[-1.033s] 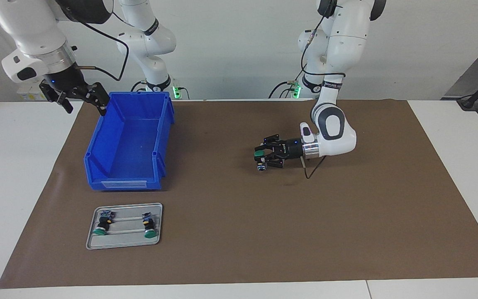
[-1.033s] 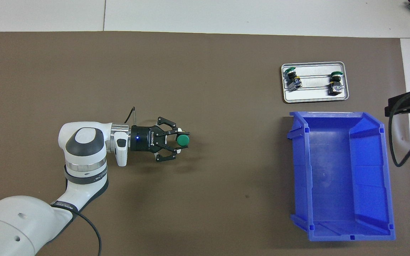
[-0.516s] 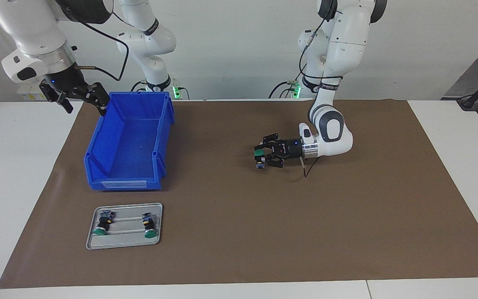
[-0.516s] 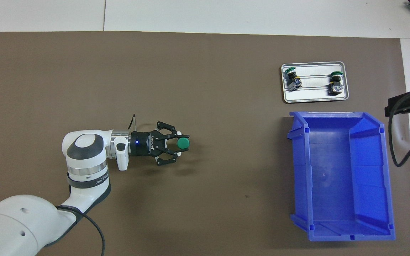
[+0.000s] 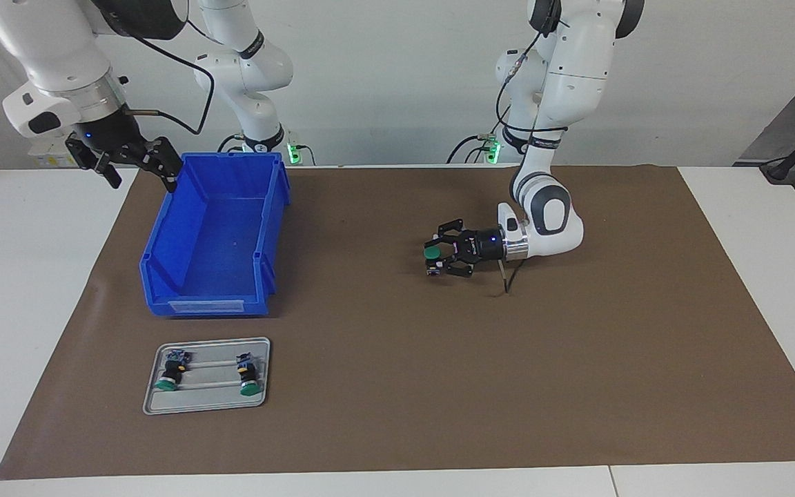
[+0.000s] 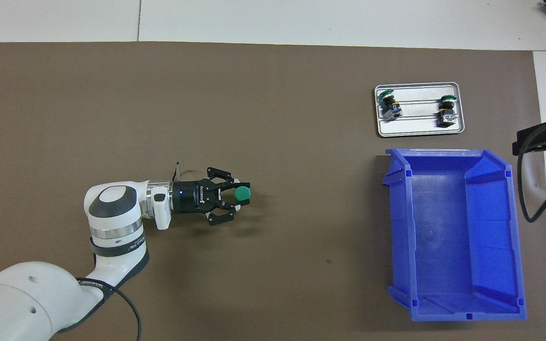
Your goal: Place and press button with both arms
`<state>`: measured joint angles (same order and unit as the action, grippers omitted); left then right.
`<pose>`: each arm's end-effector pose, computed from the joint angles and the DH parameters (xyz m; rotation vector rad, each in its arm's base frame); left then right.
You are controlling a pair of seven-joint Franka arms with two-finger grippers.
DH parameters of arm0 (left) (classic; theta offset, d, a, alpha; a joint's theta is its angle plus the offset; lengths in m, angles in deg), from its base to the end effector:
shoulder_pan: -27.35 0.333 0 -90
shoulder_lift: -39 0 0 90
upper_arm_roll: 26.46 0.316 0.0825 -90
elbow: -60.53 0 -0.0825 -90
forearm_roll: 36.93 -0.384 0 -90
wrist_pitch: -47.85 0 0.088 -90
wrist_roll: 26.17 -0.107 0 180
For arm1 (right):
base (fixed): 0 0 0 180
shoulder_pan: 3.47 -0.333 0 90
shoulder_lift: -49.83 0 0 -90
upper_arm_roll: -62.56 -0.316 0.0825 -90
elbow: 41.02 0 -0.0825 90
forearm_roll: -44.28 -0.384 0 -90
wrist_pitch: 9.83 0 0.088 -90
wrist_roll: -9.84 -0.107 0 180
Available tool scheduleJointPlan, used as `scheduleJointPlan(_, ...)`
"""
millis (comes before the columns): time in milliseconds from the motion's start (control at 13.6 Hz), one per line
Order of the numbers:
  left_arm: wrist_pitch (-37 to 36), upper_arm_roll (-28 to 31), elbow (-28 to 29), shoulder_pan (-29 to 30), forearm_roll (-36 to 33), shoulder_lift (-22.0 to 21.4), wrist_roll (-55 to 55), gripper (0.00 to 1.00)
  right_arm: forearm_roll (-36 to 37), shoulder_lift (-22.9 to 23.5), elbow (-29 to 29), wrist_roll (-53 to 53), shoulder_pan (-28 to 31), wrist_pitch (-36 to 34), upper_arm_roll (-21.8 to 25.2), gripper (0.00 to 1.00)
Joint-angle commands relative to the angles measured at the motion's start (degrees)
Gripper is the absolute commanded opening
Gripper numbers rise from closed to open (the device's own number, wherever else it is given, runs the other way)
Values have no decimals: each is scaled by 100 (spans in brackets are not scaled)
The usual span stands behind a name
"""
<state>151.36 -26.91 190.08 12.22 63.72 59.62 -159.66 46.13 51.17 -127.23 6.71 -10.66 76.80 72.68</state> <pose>0.4784 -0.2186 0.2196 1.4307 -1.0506 0.9477 0.5553 -0.0308 0.6377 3.1006 -0.1667 -0.0243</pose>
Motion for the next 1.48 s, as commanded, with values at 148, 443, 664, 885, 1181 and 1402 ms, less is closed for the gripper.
scheduleJointPlan(148, -103, -25, 124, 106, 165, 29, 60, 0, -36, -90, -81, -29, 16, -41, -27, 100)
scheduleJointPlan(443, -182, -34, 53, 115, 209, 266, 34, 0, -27, -90, -81, -29, 16, -41, -27, 100)
scheduleJointPlan(664, -208, -104, -34, 150, 262, 407, -19, 0, -36, -90, -81, -29, 16, -41, -27, 100)
scheduleJointPlan(885, -208, -122, -87, 177, 262, 460, -19, 0, -36, -90, -89, -29, 16, -41, -27, 100)
scheduleJointPlan(1181, -191, -148, -114, 300, 236, 460, -28, 0, -36, -90, -89, -29, 16, -41, -27, 100)
scheduleJointPlan(1402, -121, -148, -149, 300, 236, 469, -45, 11, -36, -90, -89, -29, 16, -41, -27, 100)
